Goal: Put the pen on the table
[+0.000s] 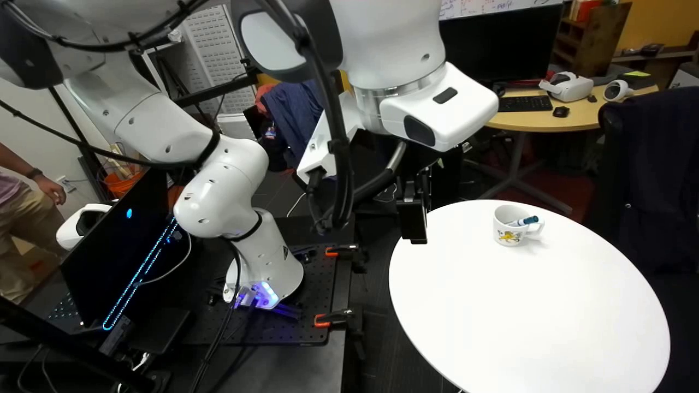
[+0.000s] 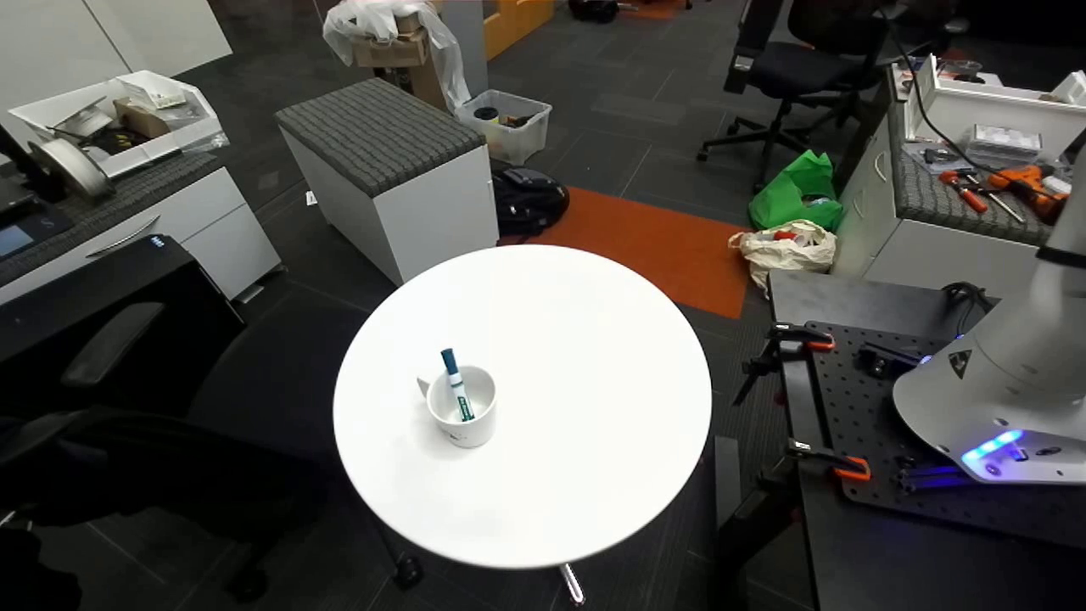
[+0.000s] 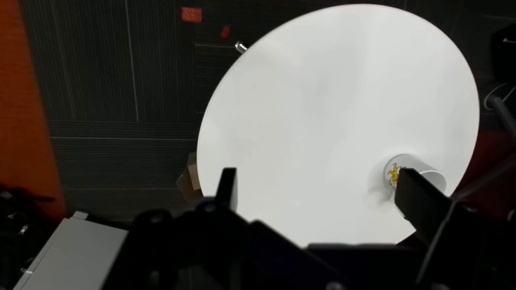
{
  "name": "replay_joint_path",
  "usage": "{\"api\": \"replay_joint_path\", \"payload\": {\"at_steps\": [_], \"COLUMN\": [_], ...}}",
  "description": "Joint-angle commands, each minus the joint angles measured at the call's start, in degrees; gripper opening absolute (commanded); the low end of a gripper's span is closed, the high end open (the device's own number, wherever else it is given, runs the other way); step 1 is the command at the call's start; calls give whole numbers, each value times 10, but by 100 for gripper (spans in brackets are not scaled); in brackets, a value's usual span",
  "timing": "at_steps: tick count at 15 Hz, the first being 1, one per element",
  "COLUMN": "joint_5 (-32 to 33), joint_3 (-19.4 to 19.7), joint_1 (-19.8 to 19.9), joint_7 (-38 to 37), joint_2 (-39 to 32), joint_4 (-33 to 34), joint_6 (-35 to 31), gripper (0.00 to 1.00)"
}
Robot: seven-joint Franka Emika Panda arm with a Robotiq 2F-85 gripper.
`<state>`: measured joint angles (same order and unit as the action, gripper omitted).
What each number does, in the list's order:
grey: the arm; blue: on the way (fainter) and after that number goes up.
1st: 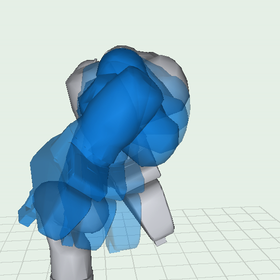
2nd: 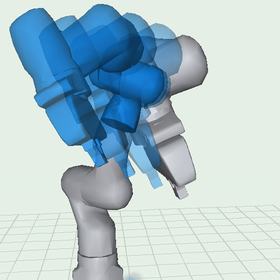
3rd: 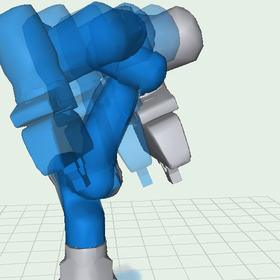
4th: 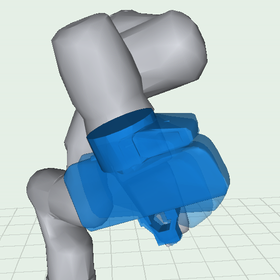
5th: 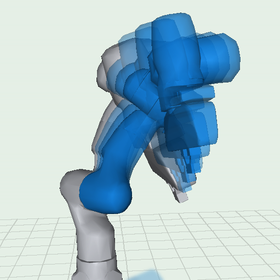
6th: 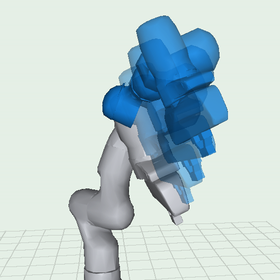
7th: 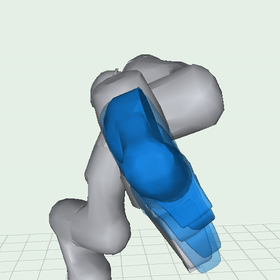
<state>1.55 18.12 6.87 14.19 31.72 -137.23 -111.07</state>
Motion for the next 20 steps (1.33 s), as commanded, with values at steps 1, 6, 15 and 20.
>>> {"api": "replay_joint_path", "payload": {"at_steps": [1,6,15,20], "joint_5": [-9,-7,-46,-105], "joint_3": [-9,-15,-24,-21], "joint_1": [10,3,-47,-75], "joint_7": [6,14,81,180], "joint_2": [-10,-30,-96,-130], "joint_4": [4,3,11,31], "joint_6": [-16,-84,-174,-141], "gripper": [100,100,100,100]}}
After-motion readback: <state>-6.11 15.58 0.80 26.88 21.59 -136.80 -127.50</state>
